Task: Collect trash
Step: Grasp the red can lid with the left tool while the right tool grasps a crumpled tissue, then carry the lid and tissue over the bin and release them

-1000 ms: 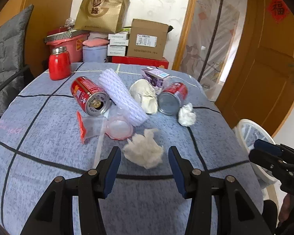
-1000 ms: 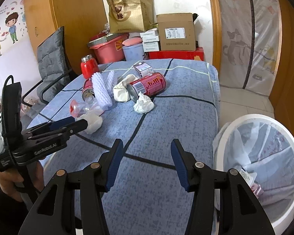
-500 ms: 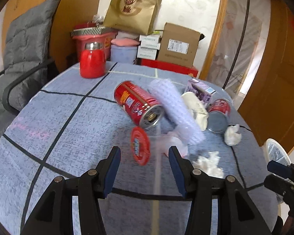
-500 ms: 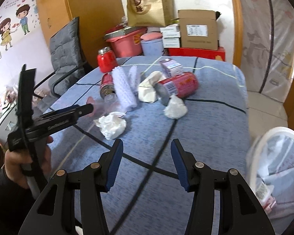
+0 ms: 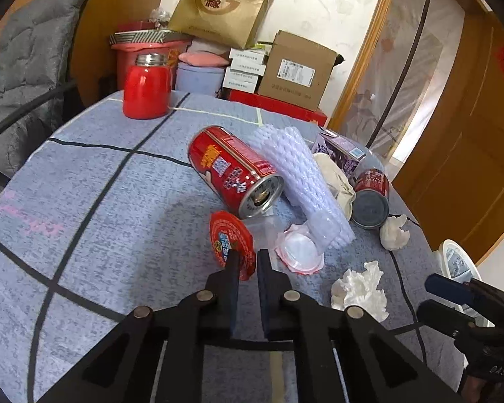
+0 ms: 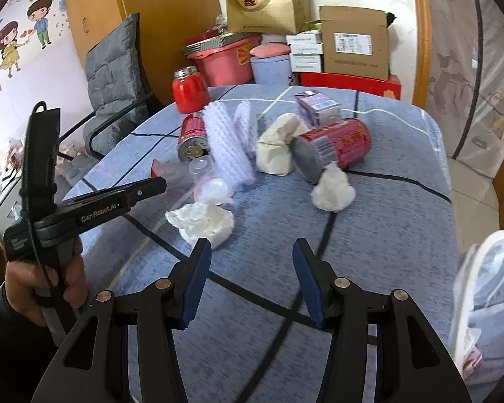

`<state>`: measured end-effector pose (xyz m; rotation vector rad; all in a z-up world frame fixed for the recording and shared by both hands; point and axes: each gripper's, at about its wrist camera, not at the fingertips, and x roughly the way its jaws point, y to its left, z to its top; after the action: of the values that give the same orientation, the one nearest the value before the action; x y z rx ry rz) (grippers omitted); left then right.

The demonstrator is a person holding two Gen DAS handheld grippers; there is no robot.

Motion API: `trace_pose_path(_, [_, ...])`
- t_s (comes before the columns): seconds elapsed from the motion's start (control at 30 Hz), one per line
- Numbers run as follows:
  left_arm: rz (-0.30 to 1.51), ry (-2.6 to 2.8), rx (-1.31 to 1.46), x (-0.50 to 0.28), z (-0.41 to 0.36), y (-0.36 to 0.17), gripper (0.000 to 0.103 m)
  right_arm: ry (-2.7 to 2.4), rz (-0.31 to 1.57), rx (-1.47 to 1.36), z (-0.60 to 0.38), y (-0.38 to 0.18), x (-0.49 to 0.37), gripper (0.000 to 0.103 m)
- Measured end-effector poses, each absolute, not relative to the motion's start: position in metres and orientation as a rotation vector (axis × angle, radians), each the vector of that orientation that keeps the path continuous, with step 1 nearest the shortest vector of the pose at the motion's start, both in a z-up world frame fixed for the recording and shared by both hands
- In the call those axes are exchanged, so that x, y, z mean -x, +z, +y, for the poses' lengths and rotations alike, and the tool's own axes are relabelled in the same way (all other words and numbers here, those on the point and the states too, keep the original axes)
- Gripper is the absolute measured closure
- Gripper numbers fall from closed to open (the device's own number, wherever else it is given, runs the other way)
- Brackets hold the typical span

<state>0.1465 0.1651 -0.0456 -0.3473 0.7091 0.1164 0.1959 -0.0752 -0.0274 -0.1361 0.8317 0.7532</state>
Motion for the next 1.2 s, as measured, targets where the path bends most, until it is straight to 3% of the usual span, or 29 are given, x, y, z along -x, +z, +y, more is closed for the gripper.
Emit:
trace_pose_path(0.57, [0.686,0.110,0.355,-0.116,0.179,-0.041,0.096,0.823,0.905,0.177,-0.011,-0.055,-0.210,0.051])
trace_pose_path(0.6, [0.688,0.108,0.354,-0.116,0.179,-0.041,0.096,0.830,0.924,0.172,-0.010,-0.057,-0.212,0.054])
trace_pose_path(0.63, [0.689,0.107,0.354,-0.116,0.178,-0.042,0.096,0.835,0.936,0.157,-0.011,-0.060,-0.213,0.066])
trace_pose_path(0.73, [0.690,0.103,0.352,-0.115,0.175,-0.042,0.096,0.835,0.925,0.136,-0.016,-0.056,-0.213,0.075])
trace_pose_path(1.2, [0.682,0.007,0.300,-0.113,0.116,-0.022,0.098,0.750,0.852,0.076,-0.085,-0.025,-0.193,0.076])
